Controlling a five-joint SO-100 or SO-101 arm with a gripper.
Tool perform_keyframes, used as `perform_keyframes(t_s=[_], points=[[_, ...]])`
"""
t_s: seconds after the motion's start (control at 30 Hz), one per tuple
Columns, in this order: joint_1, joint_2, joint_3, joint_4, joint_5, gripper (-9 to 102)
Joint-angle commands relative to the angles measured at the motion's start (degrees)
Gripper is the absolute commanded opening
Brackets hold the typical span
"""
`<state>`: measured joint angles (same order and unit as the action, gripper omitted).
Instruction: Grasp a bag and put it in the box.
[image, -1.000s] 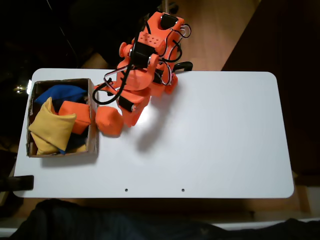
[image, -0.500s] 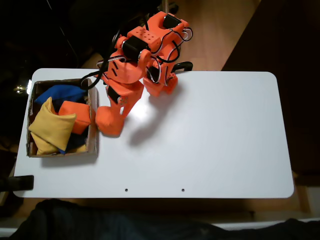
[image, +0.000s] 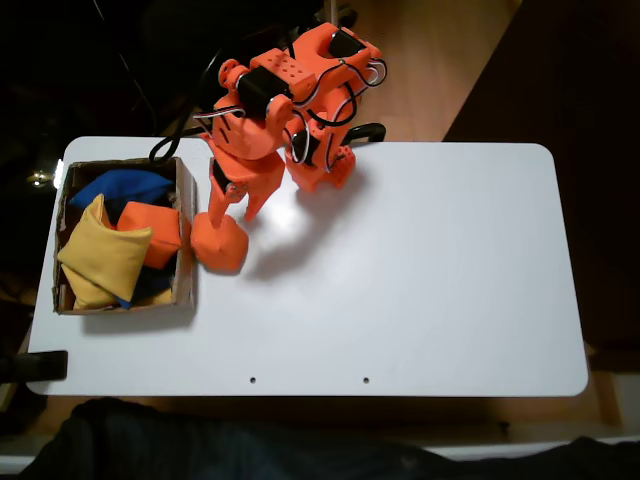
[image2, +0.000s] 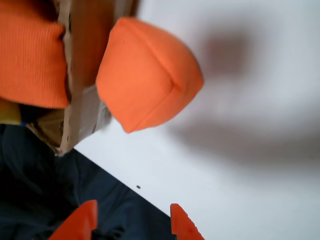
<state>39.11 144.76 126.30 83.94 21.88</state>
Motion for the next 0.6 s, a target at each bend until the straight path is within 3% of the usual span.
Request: perform_keyframes(t_s=[0.0, 0.57], points=[[1.58, 0.0, -2.55, 0.79, 0.26, 34], [6.15, -7.65, -3.43, 0.97, 1.14, 46]])
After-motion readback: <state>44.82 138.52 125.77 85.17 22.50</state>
